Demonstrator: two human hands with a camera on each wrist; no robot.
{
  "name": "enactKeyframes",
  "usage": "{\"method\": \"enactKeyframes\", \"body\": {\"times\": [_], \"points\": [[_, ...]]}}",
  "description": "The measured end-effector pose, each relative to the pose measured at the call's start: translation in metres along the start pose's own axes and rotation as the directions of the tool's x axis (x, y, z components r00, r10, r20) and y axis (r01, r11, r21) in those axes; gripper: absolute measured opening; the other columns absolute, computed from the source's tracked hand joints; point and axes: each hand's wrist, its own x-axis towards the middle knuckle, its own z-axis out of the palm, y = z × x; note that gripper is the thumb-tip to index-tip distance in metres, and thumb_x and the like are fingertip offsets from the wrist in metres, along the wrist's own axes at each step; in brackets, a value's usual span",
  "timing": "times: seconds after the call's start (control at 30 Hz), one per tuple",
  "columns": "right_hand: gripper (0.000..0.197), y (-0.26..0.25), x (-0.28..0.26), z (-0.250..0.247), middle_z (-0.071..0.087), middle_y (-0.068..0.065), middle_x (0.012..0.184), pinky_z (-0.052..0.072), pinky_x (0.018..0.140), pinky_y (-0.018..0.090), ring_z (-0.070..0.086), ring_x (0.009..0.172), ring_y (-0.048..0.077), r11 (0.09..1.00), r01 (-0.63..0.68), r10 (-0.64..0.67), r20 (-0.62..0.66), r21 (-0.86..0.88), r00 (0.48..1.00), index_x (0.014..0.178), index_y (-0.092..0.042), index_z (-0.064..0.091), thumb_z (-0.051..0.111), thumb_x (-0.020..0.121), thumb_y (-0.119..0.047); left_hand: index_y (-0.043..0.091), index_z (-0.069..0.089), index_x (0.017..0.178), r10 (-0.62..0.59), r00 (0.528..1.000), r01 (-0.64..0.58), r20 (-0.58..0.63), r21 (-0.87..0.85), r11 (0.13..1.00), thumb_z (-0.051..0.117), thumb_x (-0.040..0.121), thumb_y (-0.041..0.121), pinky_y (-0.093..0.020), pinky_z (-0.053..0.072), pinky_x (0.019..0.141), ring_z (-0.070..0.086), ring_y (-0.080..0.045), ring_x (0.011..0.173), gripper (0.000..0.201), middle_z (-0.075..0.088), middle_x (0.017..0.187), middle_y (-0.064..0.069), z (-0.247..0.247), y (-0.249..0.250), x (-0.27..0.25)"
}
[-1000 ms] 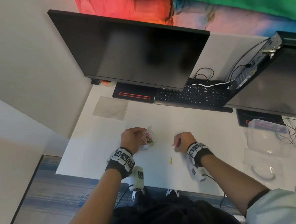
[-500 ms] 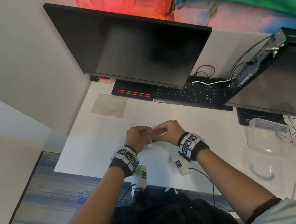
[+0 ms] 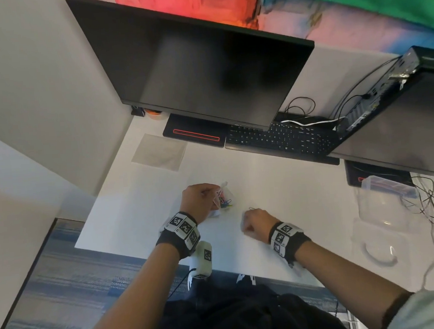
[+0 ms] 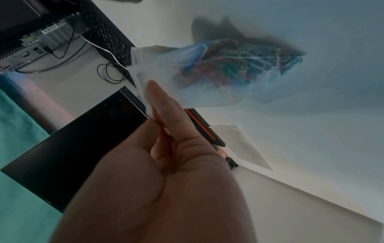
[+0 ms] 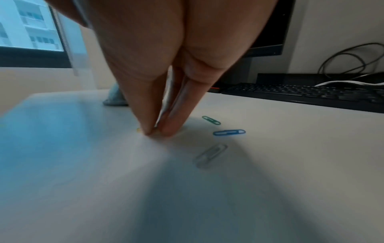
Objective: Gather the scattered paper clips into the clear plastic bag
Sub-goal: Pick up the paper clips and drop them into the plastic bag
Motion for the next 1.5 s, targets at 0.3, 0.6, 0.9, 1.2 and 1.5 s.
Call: {"method": "enactKeyframes", "body": {"times": [0.3, 0.6, 0.9, 1.2, 1.5], "points": [[0.039, 0.034, 0.015, -0.016, 0.039, 0.011, 0.150, 0.031, 0.111, 0.030, 0.040, 0.136, 0.025, 0.976, -0.040, 0.044, 0.013, -0.216, 0.999, 0.136, -0.007, 0.051, 0.042, 0.098, -0.008, 0.021, 0.078, 0.088, -0.010, 1.000, 0.010, -0.012, 0.014, 1.000, 0.060, 0.092, 0.011, -0.042, 0.063, 0.081, 0.076, -0.021, 0.084, 0.020, 0.078, 0.080, -0.006, -0.005, -0.002, -0.001], [0.035, 0.053, -0.040, 0.030, 0.052, -0.003, 0.134, 0.040, 0.096, 0.025, 0.054, 0.112, 0.011, 0.979, -0.200, 0.205, -0.173, 0.046, 0.963, 0.130, -0.033, 0.049, 0.049, 0.096, -0.042, 0.020, 0.079, 0.088, -0.032, 0.999, 0.031, -0.018, -0.033, 0.999, 0.065, 0.085, 0.019, -0.042, 0.063, 0.079, 0.075, -0.021, 0.086, 0.015, 0.078, 0.083, -0.005, -0.005, -0.008, -0.003], [0.027, 0.053, -0.048, 0.031, 0.058, 0.010, 0.122, 0.047, 0.096, 0.030, 0.058, 0.111, 0.029, 0.979, -0.064, 0.030, -0.168, -0.195, 0.985, 0.115, -0.006, 0.066, 0.057, 0.091, -0.015, 0.043, 0.076, 0.073, 0.001, 1.000, -0.001, 0.001, 0.030, 1.000, 0.062, 0.088, 0.018, -0.044, 0.062, 0.082, 0.075, -0.021, 0.085, 0.032, 0.078, 0.077, -0.001, 0.003, -0.007, -0.002], [0.020, 0.044, -0.041, 0.013, 0.069, 0.005, 0.088, 0.053, 0.077, 0.027, 0.064, 0.081, 0.022, 0.983, -0.171, 0.164, -0.110, -0.063, 0.980, 0.084, -0.012, 0.072, 0.054, 0.084, -0.005, 0.039, 0.076, 0.078, 0.024, 1.000, -0.025, 0.017, 0.055, 0.998, 0.059, 0.090, 0.017, -0.045, 0.063, 0.079, 0.076, -0.022, 0.081, 0.031, 0.077, 0.074, -0.002, 0.002, -0.001, -0.006], [0.013, 0.048, -0.039, -0.004, 0.057, -0.010, 0.057, 0.044, 0.058, 0.017, 0.053, 0.058, 0.011, 0.933, -0.318, 0.327, -0.028, 0.167, 0.945, 0.055, -0.021, 0.062, 0.063, 0.064, -0.011, 0.038, 0.078, 0.074, 0.005, 1.000, -0.006, 0.020, 0.030, 1.000, 0.064, 0.082, 0.024, -0.047, 0.061, 0.083, 0.075, -0.025, 0.085, 0.021, 0.078, 0.088, -0.002, 0.002, 0.010, -0.008]]}}
